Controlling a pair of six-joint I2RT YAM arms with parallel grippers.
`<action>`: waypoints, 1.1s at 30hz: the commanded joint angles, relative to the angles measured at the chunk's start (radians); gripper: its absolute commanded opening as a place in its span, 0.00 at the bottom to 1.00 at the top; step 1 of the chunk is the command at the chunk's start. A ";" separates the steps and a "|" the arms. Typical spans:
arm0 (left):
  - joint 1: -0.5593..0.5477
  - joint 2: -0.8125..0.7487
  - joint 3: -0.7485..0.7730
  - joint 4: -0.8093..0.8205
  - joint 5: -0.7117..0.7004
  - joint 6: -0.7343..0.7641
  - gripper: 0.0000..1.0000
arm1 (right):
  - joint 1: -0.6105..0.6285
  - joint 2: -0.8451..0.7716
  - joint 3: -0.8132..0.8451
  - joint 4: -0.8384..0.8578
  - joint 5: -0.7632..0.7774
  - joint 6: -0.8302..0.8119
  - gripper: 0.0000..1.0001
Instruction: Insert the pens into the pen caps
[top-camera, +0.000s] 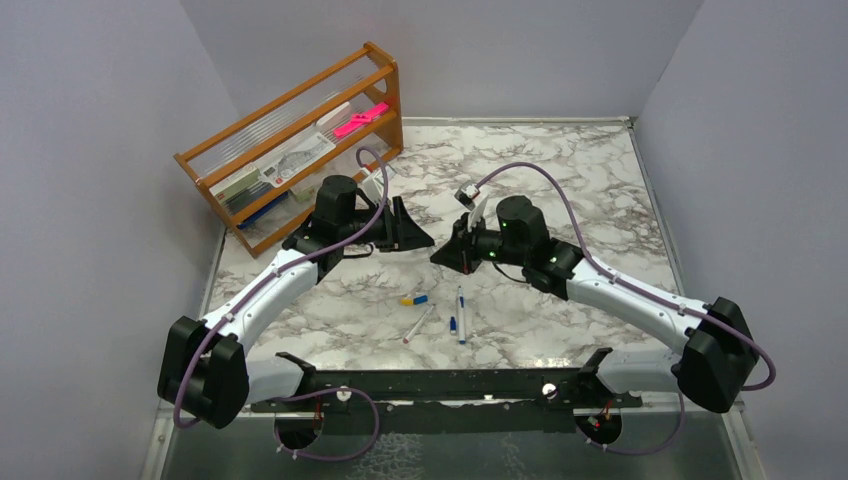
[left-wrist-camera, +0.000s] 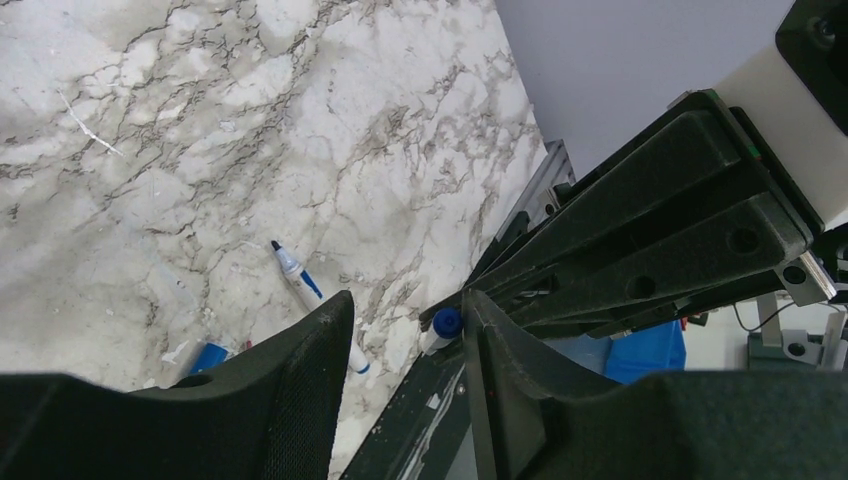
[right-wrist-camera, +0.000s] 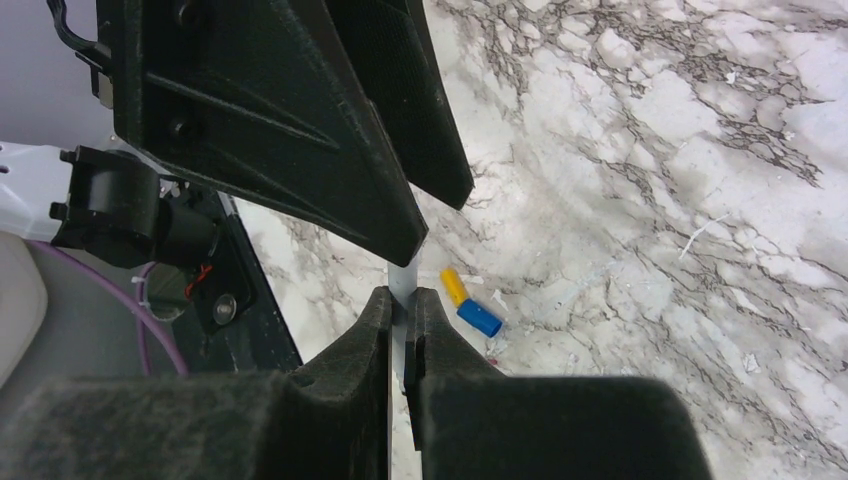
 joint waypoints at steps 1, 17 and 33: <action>-0.015 -0.018 -0.002 0.039 0.015 -0.015 0.44 | 0.011 0.014 0.034 0.062 -0.054 0.010 0.01; -0.035 -0.031 -0.043 0.088 0.016 -0.010 0.00 | 0.012 0.030 0.024 0.094 0.023 0.053 0.01; -0.035 -0.061 -0.189 0.422 -0.367 -0.040 0.00 | 0.006 -0.120 -0.174 0.220 0.370 0.402 0.77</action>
